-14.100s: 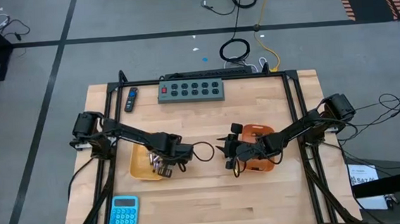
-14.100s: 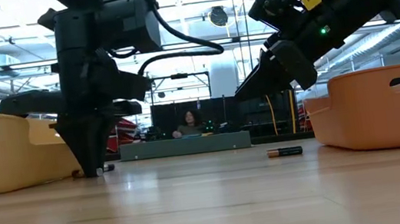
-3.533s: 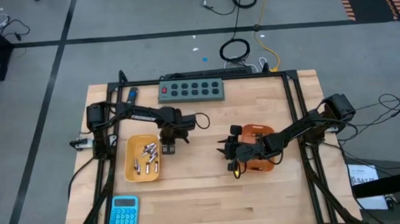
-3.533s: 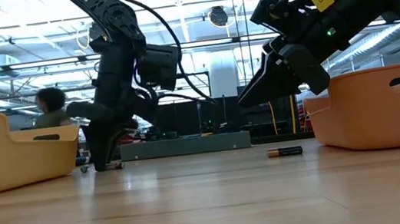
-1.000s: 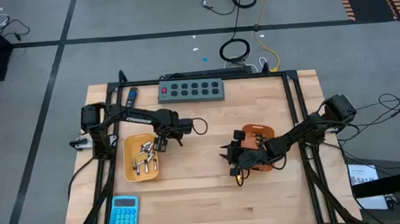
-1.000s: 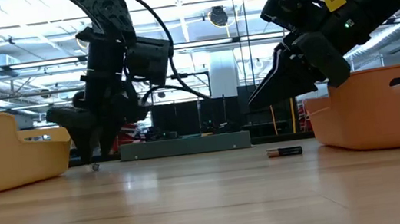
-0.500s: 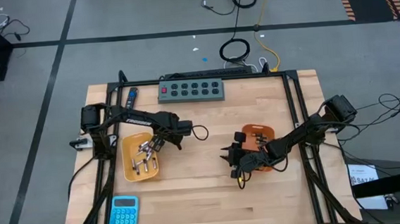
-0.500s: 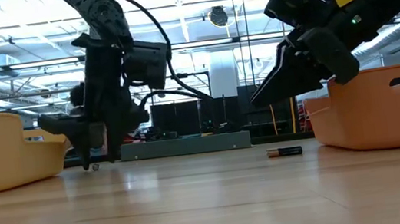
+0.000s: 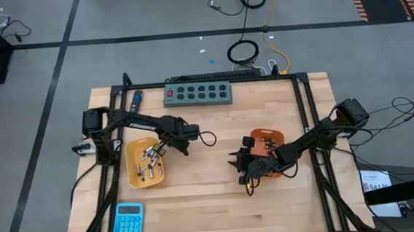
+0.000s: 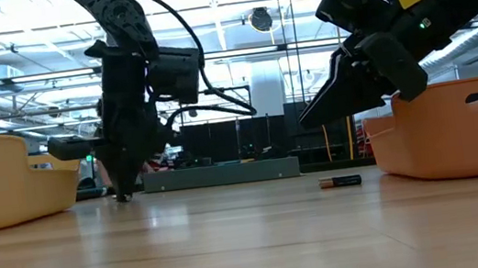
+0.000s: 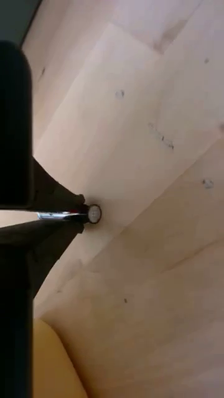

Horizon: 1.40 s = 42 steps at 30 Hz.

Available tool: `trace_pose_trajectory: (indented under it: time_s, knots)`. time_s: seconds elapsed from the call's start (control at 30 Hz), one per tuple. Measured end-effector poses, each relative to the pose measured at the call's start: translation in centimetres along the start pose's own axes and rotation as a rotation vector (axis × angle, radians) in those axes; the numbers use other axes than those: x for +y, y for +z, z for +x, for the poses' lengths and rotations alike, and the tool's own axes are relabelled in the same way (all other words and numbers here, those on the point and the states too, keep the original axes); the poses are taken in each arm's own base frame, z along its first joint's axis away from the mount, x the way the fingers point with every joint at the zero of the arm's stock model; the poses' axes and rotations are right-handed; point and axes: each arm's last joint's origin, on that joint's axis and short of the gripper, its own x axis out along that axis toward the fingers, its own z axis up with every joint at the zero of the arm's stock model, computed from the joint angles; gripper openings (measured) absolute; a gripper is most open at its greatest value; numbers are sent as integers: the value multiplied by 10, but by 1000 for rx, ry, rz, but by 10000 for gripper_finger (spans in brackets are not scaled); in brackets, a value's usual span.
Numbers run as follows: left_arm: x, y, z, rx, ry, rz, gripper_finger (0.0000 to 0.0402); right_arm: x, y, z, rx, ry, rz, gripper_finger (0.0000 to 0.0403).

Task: Sort batteries
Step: Put the white battery into the yellow bin

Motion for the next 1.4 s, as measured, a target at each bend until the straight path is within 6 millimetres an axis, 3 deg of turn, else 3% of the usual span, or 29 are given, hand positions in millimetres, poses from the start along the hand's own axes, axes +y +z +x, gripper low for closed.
trace_pose_trajectory:
  time_s: [0.2,0.53,0.73,0.93,1.07,1.23,1.4]
  knots:
    - [1,2,-3,28,44,1,4,0,0,0,0,0,0,125]
    - [6,8,-26,-21,9,-208,10,0,1,0,-6,1,4,125]
    - [12,3,-25,51,104,-264,75,0,2,0,-15,2,6,125]
    - [32,-11,-18,-16,90,-307,177,0,2,0,-15,1,3,125]
    - [44,-21,-14,-48,96,-321,218,0,2,0,-15,1,-4,125]
    - [49,-22,4,-51,16,-317,214,0,2,0,-17,1,-10,125]
    - [51,-15,18,-33,-17,-290,175,-1,2,1,-18,0,-11,125]
